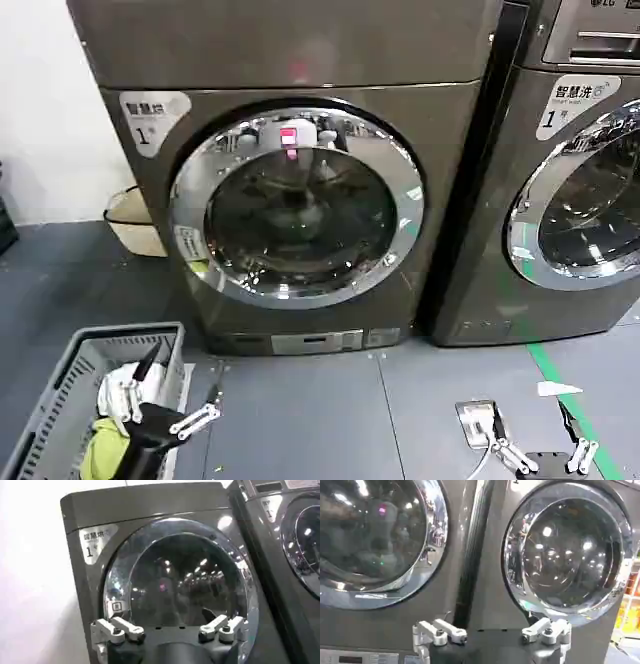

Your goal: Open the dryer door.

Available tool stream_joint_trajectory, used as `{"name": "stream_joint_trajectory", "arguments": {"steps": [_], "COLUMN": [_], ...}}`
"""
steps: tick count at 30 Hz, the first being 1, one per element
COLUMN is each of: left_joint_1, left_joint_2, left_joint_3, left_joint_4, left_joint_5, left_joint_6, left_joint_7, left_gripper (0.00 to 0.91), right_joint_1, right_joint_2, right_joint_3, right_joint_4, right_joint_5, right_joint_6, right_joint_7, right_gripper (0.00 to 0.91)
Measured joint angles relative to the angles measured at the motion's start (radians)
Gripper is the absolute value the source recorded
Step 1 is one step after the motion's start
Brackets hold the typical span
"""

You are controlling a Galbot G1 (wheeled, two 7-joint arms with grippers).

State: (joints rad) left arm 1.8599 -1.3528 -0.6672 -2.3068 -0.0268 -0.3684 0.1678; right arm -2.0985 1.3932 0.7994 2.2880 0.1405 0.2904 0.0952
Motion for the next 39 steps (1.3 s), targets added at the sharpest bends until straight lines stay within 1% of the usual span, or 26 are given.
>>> {"name": "stream_joint_trajectory", "arguments": {"steps": [3, 5, 11, 15, 20, 25, 29, 31, 36, 39], "left_joint_1": [0.0, 0.003, 0.01, 0.015, 0.02, 0.027, 0.035, 0.039, 0.041, 0.043], "left_joint_2": [0.0, 0.001, 0.002, -0.008, -0.014, -0.02, -0.026, -0.029, -0.035, -0.038], "left_joint_3": [0.0, 0.001, 0.0, 0.0, 0.0, 0.0, 0.002, 0.002, 0.003, 0.002], "left_joint_4": [-0.002, -0.009, -0.019, -0.021, -0.024, -0.033, -0.037, -0.039, -0.045, -0.049], "left_joint_5": [-0.002, -0.014, -0.018, -0.015, -0.004, 0.003, 0.011, 0.013, 0.017, 0.019], "left_joint_6": [0.002, 0.009, 0.013, 0.011, 0.006, 0.004, 0.002, 0.0, -0.002, -0.002], "left_joint_7": [0.0, 0.001, 0.002, 0.003, 0.004, 0.006, 0.009, 0.01, 0.016, 0.019], "left_gripper": [0.907, 0.907, 0.907, 0.907, 0.907, 0.907, 0.907, 0.907, 0.907, 0.907], "right_joint_1": [0.014, 0.025, 0.087, 0.16, 0.248, 0.334, 0.4, 0.44, 0.563, 0.648], "right_joint_2": [-0.013, -0.025, -0.083, -0.151, -0.24, -0.336, -0.412, -0.451, -0.537, -0.585], "right_joint_3": [0.003, -0.001, -0.003, -0.004, -0.017, -0.042, -0.069, -0.089, -0.155, -0.211], "right_joint_4": [0.013, 0.024, 0.053, 0.049, 0.039, 0.014, -0.015, -0.034, -0.084, -0.115], "right_joint_5": [-0.002, 0.012, 0.107, 0.163, 0.223, 0.311, 0.347, 0.377, 0.445, 0.471], "right_joint_6": [-0.042, -0.084, -0.224, -0.281, -0.319, -0.343, -0.348, -0.35, -0.362, -0.366], "right_joint_7": [-0.033, -0.051, -0.121, -0.17, -0.196, -0.223, -0.234, -0.241, -0.253, -0.265], "right_gripper": [0.907, 0.907, 0.907, 0.907, 0.907, 0.907, 0.907, 0.907, 0.907, 0.907]}}
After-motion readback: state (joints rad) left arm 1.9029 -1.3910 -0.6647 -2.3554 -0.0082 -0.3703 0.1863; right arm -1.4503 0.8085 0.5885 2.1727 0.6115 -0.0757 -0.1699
